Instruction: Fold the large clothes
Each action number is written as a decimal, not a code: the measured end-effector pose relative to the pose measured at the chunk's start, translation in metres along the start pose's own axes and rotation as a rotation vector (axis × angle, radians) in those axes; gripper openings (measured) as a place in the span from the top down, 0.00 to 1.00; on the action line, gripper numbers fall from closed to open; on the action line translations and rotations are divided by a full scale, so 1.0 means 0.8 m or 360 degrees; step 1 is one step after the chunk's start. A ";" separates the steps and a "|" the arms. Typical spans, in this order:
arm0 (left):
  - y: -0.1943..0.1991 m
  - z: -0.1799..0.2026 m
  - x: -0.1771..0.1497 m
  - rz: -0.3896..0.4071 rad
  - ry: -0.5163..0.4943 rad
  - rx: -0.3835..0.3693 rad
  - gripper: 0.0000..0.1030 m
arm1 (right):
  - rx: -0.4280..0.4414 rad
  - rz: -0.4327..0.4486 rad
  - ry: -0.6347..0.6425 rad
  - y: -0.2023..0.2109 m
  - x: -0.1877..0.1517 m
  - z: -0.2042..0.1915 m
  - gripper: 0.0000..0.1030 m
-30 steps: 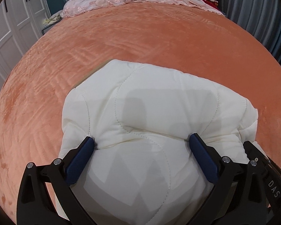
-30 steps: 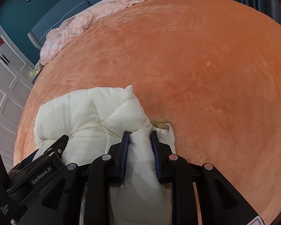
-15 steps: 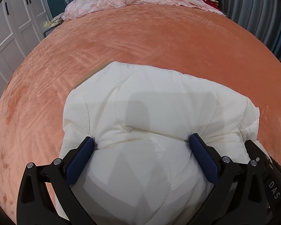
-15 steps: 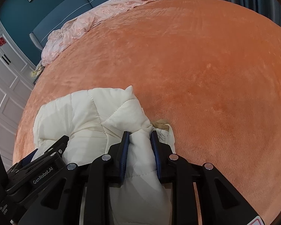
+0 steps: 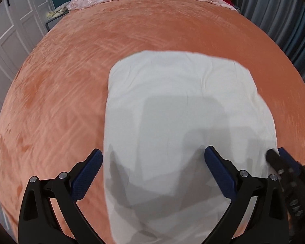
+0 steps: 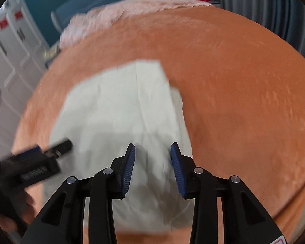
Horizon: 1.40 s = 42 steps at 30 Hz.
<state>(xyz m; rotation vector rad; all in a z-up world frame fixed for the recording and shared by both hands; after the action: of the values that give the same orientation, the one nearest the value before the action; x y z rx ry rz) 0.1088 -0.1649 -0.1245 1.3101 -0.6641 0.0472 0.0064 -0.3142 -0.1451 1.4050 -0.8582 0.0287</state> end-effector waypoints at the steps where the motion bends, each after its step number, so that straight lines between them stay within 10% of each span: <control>1: 0.002 0.000 -0.008 -0.0010 -0.0006 0.0006 0.05 | -0.0023 -0.0005 0.0015 -0.001 -0.008 0.001 0.66; 7: 0.002 -0.001 -0.037 -0.0050 0.0027 -0.0007 0.05 | -0.0059 -0.0007 0.0042 -0.010 -0.023 0.003 0.65; 11: 0.004 -0.001 -0.038 -0.0059 0.0040 -0.0001 0.05 | -0.0058 0.0002 -0.0057 -0.003 -0.007 0.019 0.39; 20: -0.013 -0.016 -0.037 -0.0165 0.0189 -0.0157 0.04 | 0.0266 -0.0202 -0.0398 -0.048 -0.020 0.044 0.23; 42: -0.051 -0.042 -0.036 -0.0157 0.0345 -0.0458 0.04 | 0.0519 -0.0218 -0.0540 -0.078 -0.043 0.045 0.18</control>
<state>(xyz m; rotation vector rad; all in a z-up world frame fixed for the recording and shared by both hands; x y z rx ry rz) 0.1157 -0.1368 -0.1770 1.0407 -0.4040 0.0123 -0.0052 -0.3426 -0.2192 1.8055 -1.0672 -0.1868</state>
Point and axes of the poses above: each gripper's, at about its wrist camera, not at the fingertips, and y roughly against the way its jaws point, z to its right, x to its top, the point moved 8 cm from there along -y, roughly the way its jaws point, and after that the axes turned 7 degrees about -x, right-handed, at the moved point
